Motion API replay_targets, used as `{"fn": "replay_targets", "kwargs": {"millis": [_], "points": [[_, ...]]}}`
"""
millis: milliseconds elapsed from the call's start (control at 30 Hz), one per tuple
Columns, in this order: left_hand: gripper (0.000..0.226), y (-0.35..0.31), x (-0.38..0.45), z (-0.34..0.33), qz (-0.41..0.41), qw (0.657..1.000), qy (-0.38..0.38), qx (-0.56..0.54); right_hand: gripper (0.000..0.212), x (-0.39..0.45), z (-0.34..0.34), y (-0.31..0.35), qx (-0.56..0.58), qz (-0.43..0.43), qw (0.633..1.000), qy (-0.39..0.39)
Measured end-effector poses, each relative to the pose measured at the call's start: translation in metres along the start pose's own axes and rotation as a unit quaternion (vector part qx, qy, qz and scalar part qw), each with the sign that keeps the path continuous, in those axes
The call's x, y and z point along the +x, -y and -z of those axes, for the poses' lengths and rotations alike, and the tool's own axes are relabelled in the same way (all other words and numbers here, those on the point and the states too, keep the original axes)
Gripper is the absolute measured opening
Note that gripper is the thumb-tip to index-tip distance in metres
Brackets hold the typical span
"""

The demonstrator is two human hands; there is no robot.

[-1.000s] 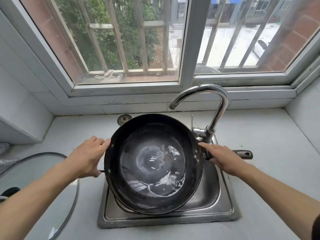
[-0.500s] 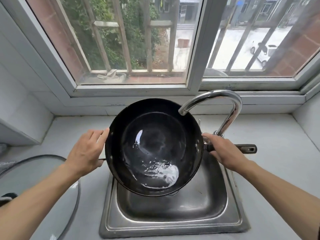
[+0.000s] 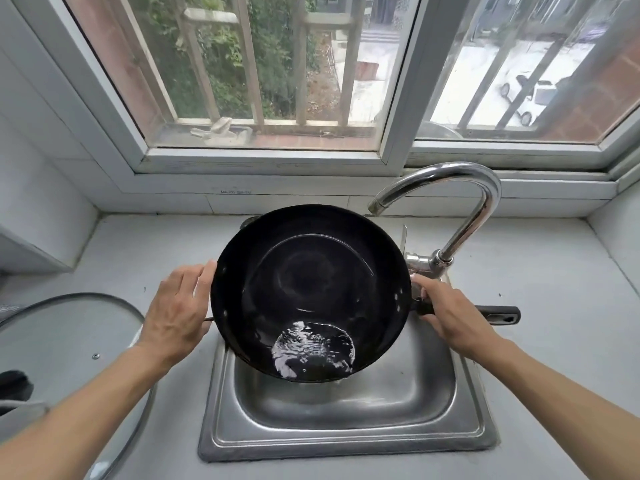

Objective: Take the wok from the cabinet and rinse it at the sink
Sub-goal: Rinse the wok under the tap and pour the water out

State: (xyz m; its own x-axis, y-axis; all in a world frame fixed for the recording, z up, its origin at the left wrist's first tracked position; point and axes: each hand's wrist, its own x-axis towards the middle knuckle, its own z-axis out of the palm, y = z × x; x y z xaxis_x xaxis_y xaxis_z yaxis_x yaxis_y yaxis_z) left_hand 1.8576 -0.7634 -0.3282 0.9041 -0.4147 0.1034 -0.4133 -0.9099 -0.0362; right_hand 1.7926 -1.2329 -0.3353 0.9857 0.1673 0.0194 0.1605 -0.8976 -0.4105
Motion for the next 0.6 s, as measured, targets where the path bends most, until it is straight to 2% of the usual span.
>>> {"fn": "replay_targets", "kwargs": {"millis": [133, 333, 600], "points": [[0.12, -0.007, -0.008, -0.005, -0.007, 1.0, -0.015, 0.0, 0.06, -0.013, -0.004, -0.001, -0.006, -0.015, 1.0, 0.007], [0.126, -0.016, -0.018, -0.005, -0.009, 0.999, -0.05, 0.005, 0.063, -0.037, -0.005, 0.001, -0.02, -0.006, 1.0, -0.016], [0.118, -0.019, -0.03, 0.007, -0.022, 0.992, -0.122, 0.015, 0.056, -0.063, 0.007, 0.014, -0.056, 0.006, 0.996, -0.067]]}}
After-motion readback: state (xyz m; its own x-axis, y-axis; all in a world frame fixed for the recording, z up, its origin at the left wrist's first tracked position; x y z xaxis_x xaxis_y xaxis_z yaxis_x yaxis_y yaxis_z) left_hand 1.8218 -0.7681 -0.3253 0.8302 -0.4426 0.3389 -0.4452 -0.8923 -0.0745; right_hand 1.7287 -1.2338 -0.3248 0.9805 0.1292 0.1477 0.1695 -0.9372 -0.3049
